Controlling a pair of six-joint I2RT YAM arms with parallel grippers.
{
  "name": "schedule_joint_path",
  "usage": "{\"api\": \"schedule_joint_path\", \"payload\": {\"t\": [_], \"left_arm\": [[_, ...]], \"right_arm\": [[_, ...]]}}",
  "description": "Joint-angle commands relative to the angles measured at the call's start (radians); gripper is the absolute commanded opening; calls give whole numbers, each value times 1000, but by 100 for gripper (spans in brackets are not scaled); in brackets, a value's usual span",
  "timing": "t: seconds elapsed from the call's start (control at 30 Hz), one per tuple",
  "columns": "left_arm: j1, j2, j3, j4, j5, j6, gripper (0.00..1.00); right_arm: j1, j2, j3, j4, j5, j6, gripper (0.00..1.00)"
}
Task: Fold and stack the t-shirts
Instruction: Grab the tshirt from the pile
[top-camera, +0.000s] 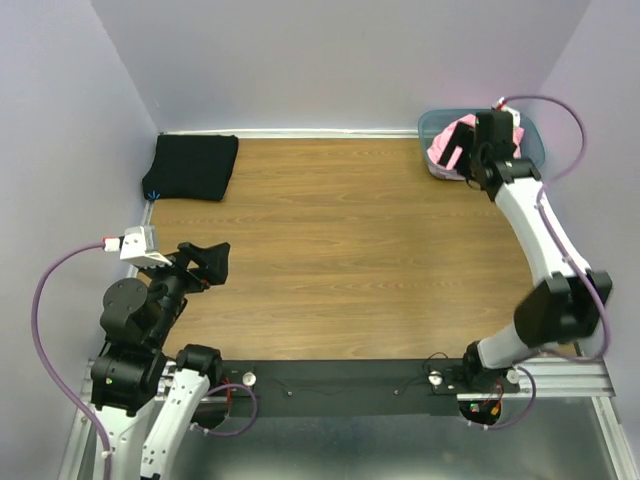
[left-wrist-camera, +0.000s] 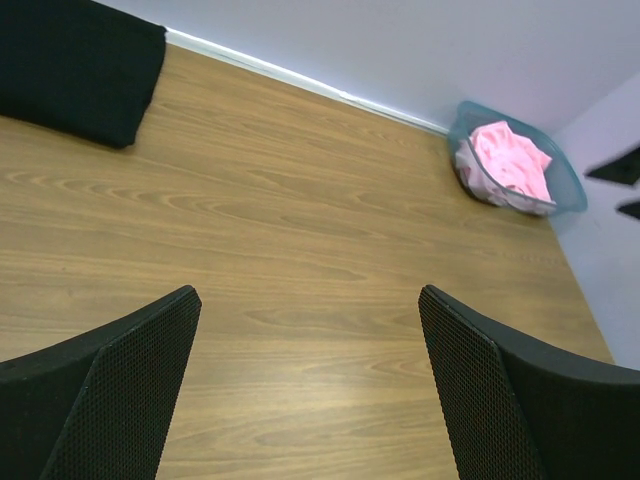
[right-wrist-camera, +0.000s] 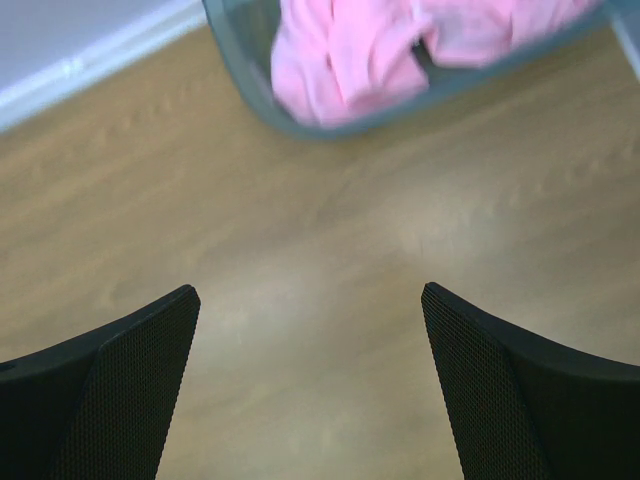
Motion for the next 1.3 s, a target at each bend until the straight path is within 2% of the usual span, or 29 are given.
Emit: {"api": "schedule_joint_path", "payload": {"t": [0.0,0.13,0.27,0.37,0.53,0.73,0.87,0.9,0.93,0.97,1.03,1.1,1.27], "left_arm": [[-41,17,50,-17,6,20,99],[-44,55,77,-9,6,30,99],[-44,84,92,6,-34,11,98],[-44,87,95,9,-76,-18,98],[-44,95,40,46,-117,-44,97],[-44,141,25,72,-128,-87,97],[-44,161,15,94,-136,-85,96],[-44,166,14,104,-136,-82,96],[-44,176,15,110,-133,-75,96],[-44,181,15,121,-132,-72,96],[-44,193,17,132,-126,-62,96],[-44,207,17,147,-116,-46,96],[-44,218,17,172,-100,-16,96]], "right_arm": [[-50,215,237,69,58,-25,100],[-84,442,414,69,46,-48,99],[-110,634,616,69,41,-54,93],[-110,740,681,70,38,-52,89],[-110,875,713,81,-3,-29,89],[-109,992,738,103,-23,-26,78],[-133,1018,753,126,-20,-42,60],[-135,1018,756,133,-19,-52,44],[-135,1013,765,136,-16,-75,36],[-135,1009,769,139,-10,-88,20],[-135,998,779,144,6,-130,8],[-135,955,785,142,23,-178,1],[-132,759,775,147,53,-253,1]]}}
